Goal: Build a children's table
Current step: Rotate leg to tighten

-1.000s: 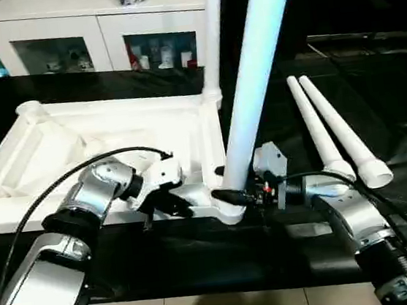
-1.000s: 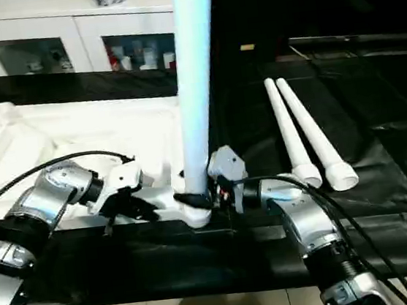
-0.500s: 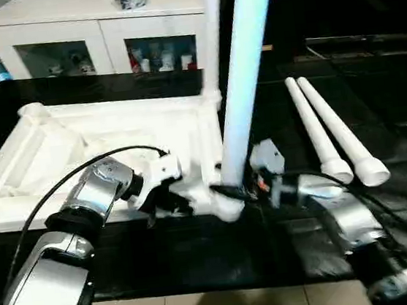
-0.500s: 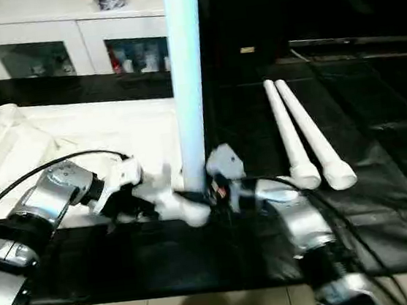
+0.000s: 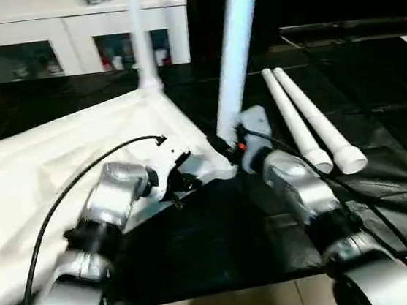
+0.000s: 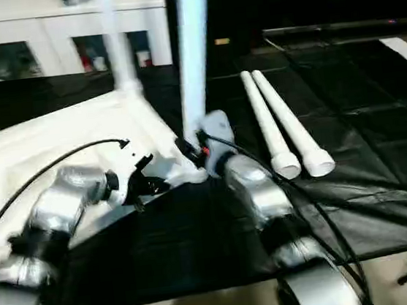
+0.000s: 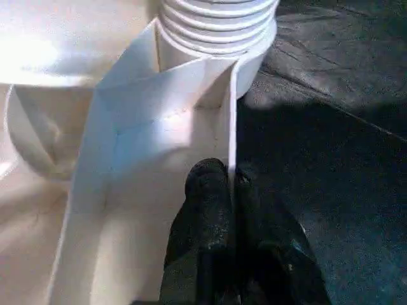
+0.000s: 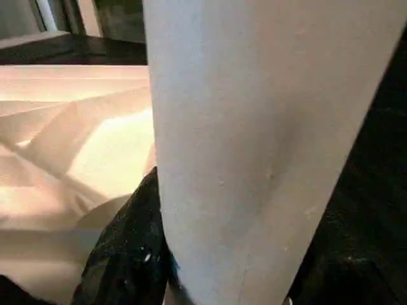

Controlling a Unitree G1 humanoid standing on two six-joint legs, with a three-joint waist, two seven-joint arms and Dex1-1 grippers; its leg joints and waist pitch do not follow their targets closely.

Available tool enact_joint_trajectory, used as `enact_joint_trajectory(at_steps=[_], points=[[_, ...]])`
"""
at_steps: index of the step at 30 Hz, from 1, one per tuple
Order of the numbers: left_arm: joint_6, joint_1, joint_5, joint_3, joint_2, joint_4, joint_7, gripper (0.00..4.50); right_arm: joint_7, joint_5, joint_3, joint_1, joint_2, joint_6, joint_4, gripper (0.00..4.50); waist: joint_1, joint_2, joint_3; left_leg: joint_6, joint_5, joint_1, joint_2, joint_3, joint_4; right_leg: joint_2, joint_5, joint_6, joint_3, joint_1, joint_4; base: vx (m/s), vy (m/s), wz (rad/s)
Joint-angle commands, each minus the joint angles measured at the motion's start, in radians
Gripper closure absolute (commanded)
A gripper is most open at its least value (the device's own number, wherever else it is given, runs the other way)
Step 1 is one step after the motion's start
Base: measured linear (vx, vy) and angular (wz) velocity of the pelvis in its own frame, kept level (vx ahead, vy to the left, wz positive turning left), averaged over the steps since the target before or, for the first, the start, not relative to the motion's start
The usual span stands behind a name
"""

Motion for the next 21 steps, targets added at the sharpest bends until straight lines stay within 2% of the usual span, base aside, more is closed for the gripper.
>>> enact_joint_trajectory(at_steps=[1,3,6,13,14,16,17,18,20,21], points=[[0.0,-0.016,-0.057,-0.02,-0.026,-0.117,-0.032,4.5,-0.025,-0.06,0.042,0.061,0.007,0.113,0.173,2.59,0.009,0.004,-0.053,0.045,-0.182,0.011,0.094,-0.046,-0.072,-0.108,-0.127,-0.268,0.066,0.042,-0.075,0.0,0.0,0.0],[0.003,-0.012,-0.049,-0.023,-0.023,-0.12,-0.017,4.5,-0.021,-0.061,0.045,0.061,0.01,0.115,0.178,2.59,0.008,0.006,-0.047,0.014,-0.251,0.017,0.097,-0.049,-0.077,-0.107,-0.232,-0.245,0.068,0.037,-0.085,0.0,0.0,0.0],[0.022,-0.009,-0.047,-0.014,-0.022,-0.131,0.008,4.5,-0.031,-0.053,0.038,0.054,0.015,0.112,0.192,2.59,0.006,0.007,-0.045,-0.019,-0.307,0.023,0.098,-0.052,-0.08,-0.107,-0.324,-0.214,0.072,0.031,-0.094,0.0,0.0,0.0],[0.01,-0.014,-0.039,-0.006,-0.016,-0.123,0.034,4.5,-0.031,-0.048,0.012,0.042,0.023,0.098,0.227,2.59,0.004,0.008,-0.046,-0.022,-0.294,0.019,0.096,-0.052,-0.081,-0.106,-0.295,-0.211,0.073,0.031,-0.091,0.0,0.0,0.0],[0.003,-0.016,-0.041,-0.006,-0.014,-0.119,0.038,4.5,-0.03,-0.05,0.01,0.041,0.023,0.094,0.23,2.24,0.004,0.01,-0.047,-0.024,-0.299,0.02,0.096,-0.052,-0.081,-0.105,-0.297,-0.211,0.073,0.03,-0.092,0.0,0.0,0.0],[-0.014,-0.017,-0.042,-0.01,-0.01,-0.11,0.041,4.5,-0.027,-0.046,0.004,0.041,0.024,0.086,0.231,2.24,0.003,0.009,-0.047,-0.028,-0.307,0.022,0.096,-0.052,-0.081,-0.104,-0.3,-0.212,0.073,0.029,-0.092,0.0,0.0,0.0],[-0.02,-0.018,-0.041,-0.012,-0.008,-0.106,0.042,4.5,-0.027,-0.044,0.001,0.042,0.024,0.082,0.23,1.84,0.005,0.015,-0.047,-0.029,-0.31,0.023,0.096,-0.053,-0.081,-0.105,-0.301,-0.214,0.073,0.027,-0.093,0.0,0.0,0.0],[-0.024,-0.019,-0.041,-0.012,-0.007,-0.102,0.042,4.5,-0.027,-0.044,0.0,0.043,0.023,0.081,0.228,1.83,0.006,0.012,-0.049,-0.029,-0.299,0.022,0.097,-0.051,-0.08,-0.104,-0.274,-0.215,0.074,0.029,-0.09,0.0,0.0,0.0],[-0.046,-0.021,-0.042,-0.014,-0.003,-0.084,0.041,4.5,-0.026,-0.04,-0.004,0.047,0.02,0.072,0.221,1.78,0.008,0.016,-0.051,-0.026,-0.276,0.022,0.096,-0.049,-0.08,-0.101,-0.222,-0.225,0.074,0.03,-0.086,0.0,0.0,0.0],[-0.062,-0.025,-0.042,-0.015,0.0,-0.069,0.038,4.5,-0.021,-0.037,-0.006,0.053,0.015,0.067,0.21,1.51,0.01,0.017,-0.053,-0.022,-0.255,0.02,0.097,-0.049,-0.08,-0.101,-0.182,-0.231,0.072,0.035,-0.082,0.0,0.0,0.0]])
